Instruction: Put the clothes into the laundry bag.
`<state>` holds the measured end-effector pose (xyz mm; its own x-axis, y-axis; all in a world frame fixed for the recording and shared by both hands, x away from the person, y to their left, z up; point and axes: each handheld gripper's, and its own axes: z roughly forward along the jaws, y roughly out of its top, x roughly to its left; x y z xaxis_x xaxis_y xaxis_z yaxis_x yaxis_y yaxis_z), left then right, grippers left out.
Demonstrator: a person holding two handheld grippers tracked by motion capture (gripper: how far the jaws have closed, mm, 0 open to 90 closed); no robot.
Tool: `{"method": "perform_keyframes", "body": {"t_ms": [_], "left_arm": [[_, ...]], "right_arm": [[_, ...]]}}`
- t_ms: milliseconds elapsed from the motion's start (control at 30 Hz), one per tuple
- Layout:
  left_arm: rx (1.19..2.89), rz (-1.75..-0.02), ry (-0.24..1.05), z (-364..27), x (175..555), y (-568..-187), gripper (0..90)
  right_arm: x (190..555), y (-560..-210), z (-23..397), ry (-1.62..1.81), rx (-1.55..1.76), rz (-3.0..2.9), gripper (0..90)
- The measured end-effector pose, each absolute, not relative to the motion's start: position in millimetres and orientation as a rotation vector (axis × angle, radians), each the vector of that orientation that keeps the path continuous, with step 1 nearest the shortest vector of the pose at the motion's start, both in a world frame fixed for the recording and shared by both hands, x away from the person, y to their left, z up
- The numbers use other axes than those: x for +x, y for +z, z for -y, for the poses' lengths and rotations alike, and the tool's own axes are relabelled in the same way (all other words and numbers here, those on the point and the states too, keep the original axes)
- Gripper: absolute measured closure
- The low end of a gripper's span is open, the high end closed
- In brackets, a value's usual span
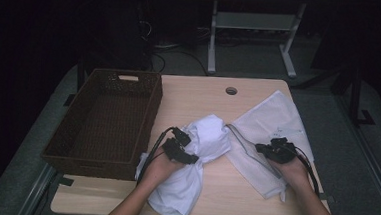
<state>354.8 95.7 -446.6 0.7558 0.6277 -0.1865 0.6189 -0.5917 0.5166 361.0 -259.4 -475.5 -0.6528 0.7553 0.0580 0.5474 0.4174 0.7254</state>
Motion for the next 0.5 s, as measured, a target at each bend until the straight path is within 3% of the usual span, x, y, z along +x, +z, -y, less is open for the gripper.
{"method": "perform_keyframes", "body": {"t_ms": [500], "left_arm": [[2.384, -0.937, 0.024, -94.7, 354.3, -447.1, 60.1]], "right_arm": [[365.4, -443.5, 258.6, 1.169, 1.123, -2.327, 89.0]]}}
